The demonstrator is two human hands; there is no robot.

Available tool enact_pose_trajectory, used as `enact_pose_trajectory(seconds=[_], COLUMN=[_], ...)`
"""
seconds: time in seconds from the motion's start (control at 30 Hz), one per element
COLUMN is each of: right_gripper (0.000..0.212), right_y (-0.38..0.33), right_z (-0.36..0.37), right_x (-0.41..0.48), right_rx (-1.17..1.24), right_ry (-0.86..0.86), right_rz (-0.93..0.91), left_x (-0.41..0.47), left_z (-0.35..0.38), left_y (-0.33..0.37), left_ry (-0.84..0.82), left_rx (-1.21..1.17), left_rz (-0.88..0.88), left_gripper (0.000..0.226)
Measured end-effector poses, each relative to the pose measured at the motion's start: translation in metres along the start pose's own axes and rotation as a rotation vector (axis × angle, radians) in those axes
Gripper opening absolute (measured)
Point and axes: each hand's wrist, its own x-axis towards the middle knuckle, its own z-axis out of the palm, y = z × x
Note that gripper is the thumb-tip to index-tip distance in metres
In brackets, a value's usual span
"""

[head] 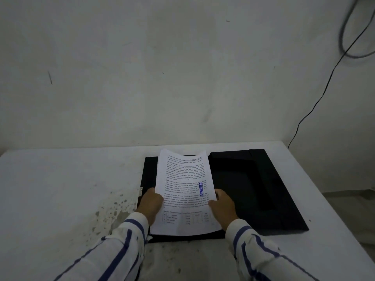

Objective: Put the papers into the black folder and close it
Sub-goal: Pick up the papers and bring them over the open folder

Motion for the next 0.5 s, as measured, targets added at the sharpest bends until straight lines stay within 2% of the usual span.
enact_pose_trajectory(seconds=[0.1,0.23,0.33,0.43,0.5], right_gripper=[0.015,0.015,0.015,0.012,0.023], right_y=[0.003,0.005,0.009,0.009,0.01], right_z=[0.002,0.002,0.002,0.001,-0.005], right_x=[0.009,0.015,0.015,0.012,0.009], right_rx=[-0.101,-0.256,-0.36,-0.431,-0.527], right_ry=[-0.011,-0.009,-0.01,-0.01,0.003], right_rz=[0.013,0.024,-0.005,-0.029,-0.08], left_x=[0.012,0.037,0.037,0.022,0.018], left_z=[0.002,0.001,0.001,0.001,-0.002], left_y=[-0.005,-0.018,-0.018,-0.009,-0.007], left_ry=[0.006,-0.005,0.008,0.023,0.056], left_rx=[0.01,0.035,0.038,0.034,0.058], left_rz=[-0.041,-0.065,-0.062,-0.035,-0.027], left_gripper=[0.023,0.035,0.03,0.038,0.034])
